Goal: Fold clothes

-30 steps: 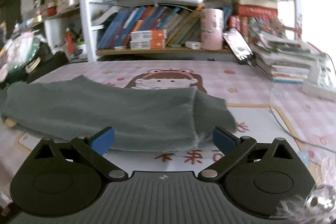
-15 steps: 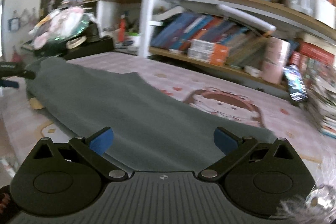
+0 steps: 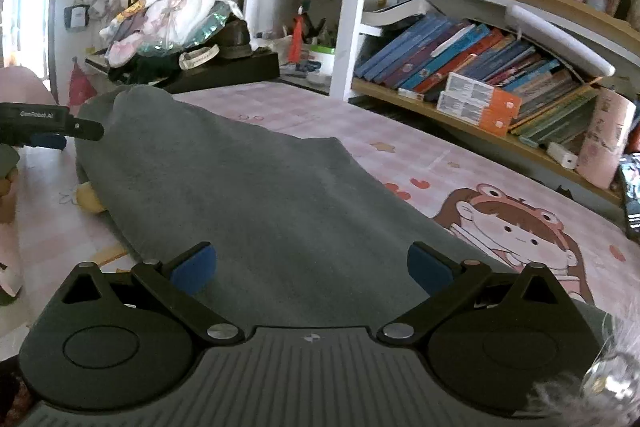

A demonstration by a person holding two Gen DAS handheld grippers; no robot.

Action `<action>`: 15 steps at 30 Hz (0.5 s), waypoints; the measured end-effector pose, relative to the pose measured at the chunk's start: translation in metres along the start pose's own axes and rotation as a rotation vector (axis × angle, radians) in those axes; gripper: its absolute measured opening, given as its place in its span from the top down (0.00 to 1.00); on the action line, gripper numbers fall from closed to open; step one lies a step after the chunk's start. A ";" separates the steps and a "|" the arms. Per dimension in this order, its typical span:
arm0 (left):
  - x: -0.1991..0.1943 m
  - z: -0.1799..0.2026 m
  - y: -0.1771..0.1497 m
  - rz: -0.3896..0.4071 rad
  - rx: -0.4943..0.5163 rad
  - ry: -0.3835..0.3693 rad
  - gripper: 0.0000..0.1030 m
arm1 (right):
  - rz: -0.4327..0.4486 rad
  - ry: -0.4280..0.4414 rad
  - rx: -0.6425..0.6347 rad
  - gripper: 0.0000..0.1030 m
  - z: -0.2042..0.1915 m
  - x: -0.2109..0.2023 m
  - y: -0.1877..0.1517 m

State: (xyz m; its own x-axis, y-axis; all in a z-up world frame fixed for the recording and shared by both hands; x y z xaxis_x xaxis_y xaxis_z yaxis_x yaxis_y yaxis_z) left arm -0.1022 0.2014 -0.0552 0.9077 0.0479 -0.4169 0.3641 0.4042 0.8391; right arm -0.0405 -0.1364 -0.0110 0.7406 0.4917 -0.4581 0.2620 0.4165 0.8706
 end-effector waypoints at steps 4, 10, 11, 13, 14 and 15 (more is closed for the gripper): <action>-0.002 -0.002 0.000 0.010 -0.012 -0.014 0.00 | -0.003 0.021 -0.011 0.00 -0.008 0.010 0.004; -0.003 -0.010 0.006 0.043 -0.111 -0.061 0.00 | -0.013 0.074 0.007 0.00 -0.023 0.025 0.016; -0.003 -0.012 0.007 0.049 -0.131 -0.069 0.00 | -0.015 0.077 -0.005 0.00 -0.027 0.027 0.017; -0.001 -0.014 0.010 0.057 -0.175 -0.090 0.01 | -0.019 0.081 -0.030 0.00 -0.035 0.031 0.018; -0.001 -0.015 0.011 0.061 -0.195 -0.096 0.01 | -0.019 0.081 -0.037 0.00 -0.037 0.033 0.019; 0.000 -0.017 0.012 0.066 -0.214 -0.103 0.01 | -0.019 0.081 -0.041 0.00 -0.039 0.034 0.019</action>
State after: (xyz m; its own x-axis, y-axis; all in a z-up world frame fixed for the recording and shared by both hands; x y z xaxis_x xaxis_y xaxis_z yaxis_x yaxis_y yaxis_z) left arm -0.1015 0.2212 -0.0512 0.9486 -0.0081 -0.3165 0.2605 0.5882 0.7656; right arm -0.0345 -0.0817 -0.0169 0.6830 0.5425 -0.4891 0.2490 0.4565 0.8541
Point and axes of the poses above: each gripper's, at about its wrist camera, not at the fingertips, and x roughly the way its jaws point, z to its right, y to its top, the point moved 7 cm from there along x, roughly the way its jaws point, and after that the axes turned 9 degrees about -y, right-handed, at the moved point
